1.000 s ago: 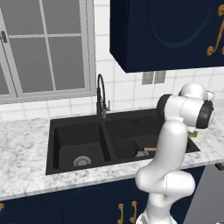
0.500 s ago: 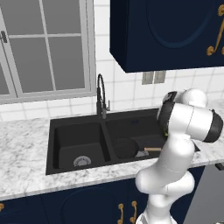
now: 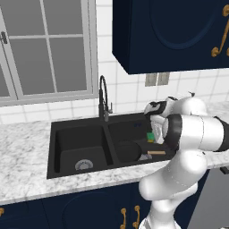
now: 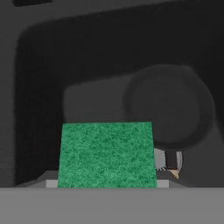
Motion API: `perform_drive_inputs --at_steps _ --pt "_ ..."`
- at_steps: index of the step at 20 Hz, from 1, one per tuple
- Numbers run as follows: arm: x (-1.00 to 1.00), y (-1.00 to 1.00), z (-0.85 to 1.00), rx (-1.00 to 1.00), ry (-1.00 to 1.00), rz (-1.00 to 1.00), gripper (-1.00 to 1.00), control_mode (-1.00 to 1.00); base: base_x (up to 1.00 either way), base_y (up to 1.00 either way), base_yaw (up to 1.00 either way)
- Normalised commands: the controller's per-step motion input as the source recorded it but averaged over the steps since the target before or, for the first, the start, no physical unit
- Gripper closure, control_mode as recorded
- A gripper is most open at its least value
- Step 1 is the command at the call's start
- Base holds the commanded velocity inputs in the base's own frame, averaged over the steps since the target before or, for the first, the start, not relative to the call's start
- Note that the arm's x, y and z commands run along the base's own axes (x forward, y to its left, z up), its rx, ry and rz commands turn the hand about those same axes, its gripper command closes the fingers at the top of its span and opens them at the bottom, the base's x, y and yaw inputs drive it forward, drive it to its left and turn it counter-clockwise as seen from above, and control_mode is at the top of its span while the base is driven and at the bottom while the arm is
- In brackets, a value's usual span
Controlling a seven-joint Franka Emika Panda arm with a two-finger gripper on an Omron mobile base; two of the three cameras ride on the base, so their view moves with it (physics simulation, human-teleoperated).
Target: Pick the pan and sponge and place them into the sink. Then turn on the water.
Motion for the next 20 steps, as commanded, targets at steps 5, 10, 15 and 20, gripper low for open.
perform_drive_inputs --at_steps 5,10,15,20 --pt "0.47 0.36 -0.29 0.0 -0.05 0.02 1.0 -1.0 0.0 0.0 0.0" --pt "0.26 0.1 -0.62 0.01 -0.24 0.0 1.0 -1.0 0.0 0.0 0.0" --pt "0.48 0.2 -0.39 0.09 0.01 0.02 1.0 -1.0 0.0 0.0 0.0" --pt "0.53 0.31 -0.46 0.07 0.04 0.04 1.0 -1.0 0.0 0.0 0.0"
